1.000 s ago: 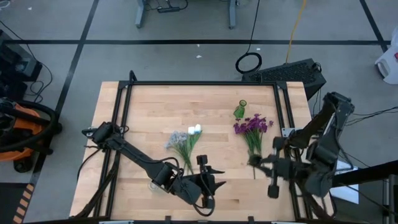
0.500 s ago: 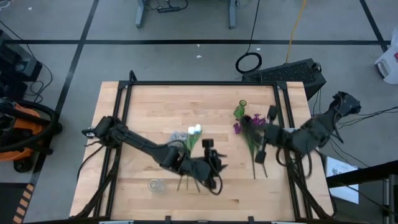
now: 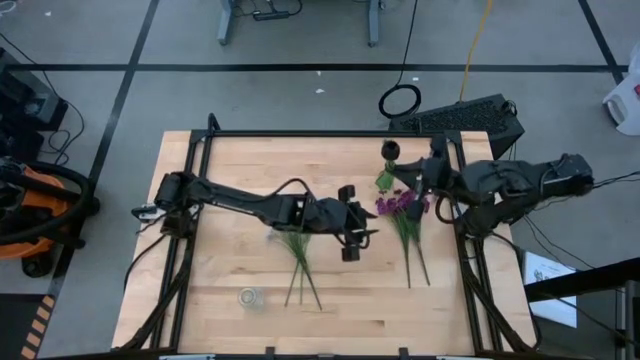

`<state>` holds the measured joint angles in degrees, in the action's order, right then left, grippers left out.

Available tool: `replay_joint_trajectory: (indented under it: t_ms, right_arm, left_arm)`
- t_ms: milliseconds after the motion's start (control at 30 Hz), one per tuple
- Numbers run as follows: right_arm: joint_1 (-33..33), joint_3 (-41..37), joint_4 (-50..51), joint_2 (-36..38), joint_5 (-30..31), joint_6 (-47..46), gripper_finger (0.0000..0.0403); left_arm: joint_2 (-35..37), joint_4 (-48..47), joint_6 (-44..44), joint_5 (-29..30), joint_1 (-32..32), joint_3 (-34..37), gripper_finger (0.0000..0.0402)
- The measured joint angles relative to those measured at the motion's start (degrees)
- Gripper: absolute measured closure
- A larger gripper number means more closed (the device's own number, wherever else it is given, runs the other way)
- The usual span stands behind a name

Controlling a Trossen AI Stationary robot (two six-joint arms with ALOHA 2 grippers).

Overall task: Sort flowers into vase by color
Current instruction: Put the black flower into the green vase

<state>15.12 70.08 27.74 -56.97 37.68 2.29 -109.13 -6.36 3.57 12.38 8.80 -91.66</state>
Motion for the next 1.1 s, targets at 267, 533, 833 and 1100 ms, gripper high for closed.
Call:
replay_joint_trajectory:
  t_ms: [267, 533, 833, 1100]
  right_arm:
    - [-3.64, -1.39, 5.00, -0.13, -0.53, -3.37, 0.0401]
    - [-6.56, -12.69, -4.68, 1.91, -0.14, -2.30, 0.0401]
    - [-10.37, -21.18, -20.04, 3.89, -0.11, 3.82, 0.0401]
    - [-16.95, -20.97, -26.78, 4.09, -3.30, 8.57, 0.0401]
  left_arm:
    - [8.42, 16.48, 1.28, -0.22, 0.14, 17.33, 0.0237]
    - [17.02, 23.46, -1.15, 1.66, 0.24, 30.74, 0.0237]
    - [24.65, 25.62, 0.21, 7.28, -1.03, 42.47, 0.0237]
    - [31.63, 32.76, -0.25, 6.25, -3.58, 52.21, 0.0237]
